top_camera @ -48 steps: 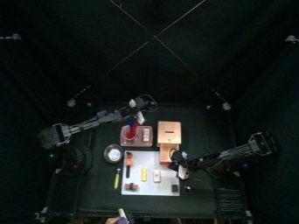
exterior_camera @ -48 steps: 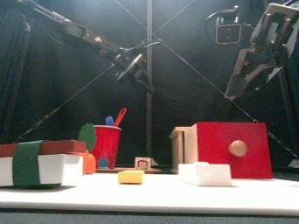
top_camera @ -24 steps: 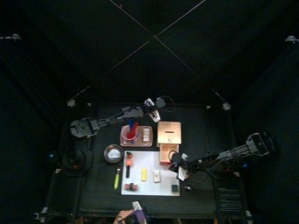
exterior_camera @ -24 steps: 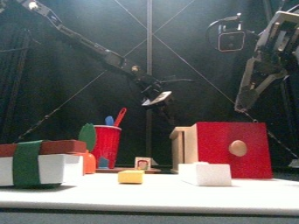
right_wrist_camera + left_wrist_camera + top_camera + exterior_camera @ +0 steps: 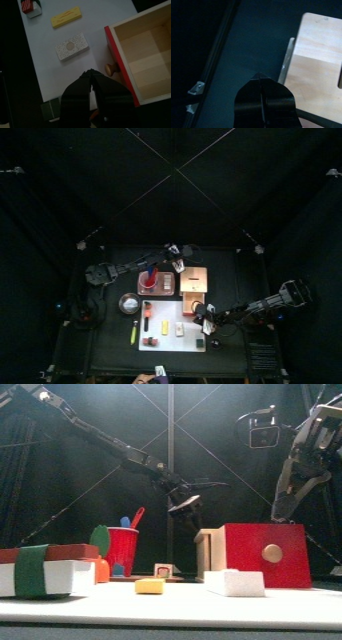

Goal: Close drawer

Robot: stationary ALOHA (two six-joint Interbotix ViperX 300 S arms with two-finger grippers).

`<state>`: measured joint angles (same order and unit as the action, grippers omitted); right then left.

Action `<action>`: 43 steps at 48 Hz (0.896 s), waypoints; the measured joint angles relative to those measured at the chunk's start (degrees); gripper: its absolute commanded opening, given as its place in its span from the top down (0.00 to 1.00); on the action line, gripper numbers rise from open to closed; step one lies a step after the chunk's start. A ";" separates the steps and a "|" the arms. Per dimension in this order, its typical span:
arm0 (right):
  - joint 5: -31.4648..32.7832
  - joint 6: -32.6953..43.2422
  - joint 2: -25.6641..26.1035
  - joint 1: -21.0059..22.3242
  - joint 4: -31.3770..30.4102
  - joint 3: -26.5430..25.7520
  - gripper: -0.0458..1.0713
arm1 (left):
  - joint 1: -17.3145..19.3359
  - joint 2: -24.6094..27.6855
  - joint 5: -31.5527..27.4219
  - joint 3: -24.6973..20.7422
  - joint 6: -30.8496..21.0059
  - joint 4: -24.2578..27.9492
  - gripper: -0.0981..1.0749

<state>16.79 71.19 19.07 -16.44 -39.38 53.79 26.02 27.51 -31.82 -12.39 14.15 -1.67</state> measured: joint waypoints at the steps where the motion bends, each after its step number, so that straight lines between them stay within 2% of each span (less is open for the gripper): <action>1: 0.00 0.09 0.00 0.00 0.00 0.00 0.61 | -0.18 0.09 -0.26 -0.09 1.32 -0.88 0.90; 9: 0.00 0.00 -0.62 0.00 -0.09 0.00 0.61 | -0.88 0.44 -0.70 -0.09 6.94 -5.62 0.90; 14: 0.00 0.00 -1.85 0.09 -0.18 0.00 0.61 | -0.53 0.70 -0.88 -0.09 7.91 -7.21 0.90; 24: 0.18 -0.09 -4.13 0.26 -0.26 0.00 0.61 | -0.53 1.05 -0.79 -0.09 8.26 -7.47 0.90; 43: 2.11 -0.09 -4.66 0.53 -1.76 0.09 0.61 | -0.62 1.58 -1.32 -0.70 8.44 -5.27 0.90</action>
<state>18.90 71.10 14.41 -15.91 -41.13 53.88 25.40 29.09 -33.13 -13.10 22.59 -6.94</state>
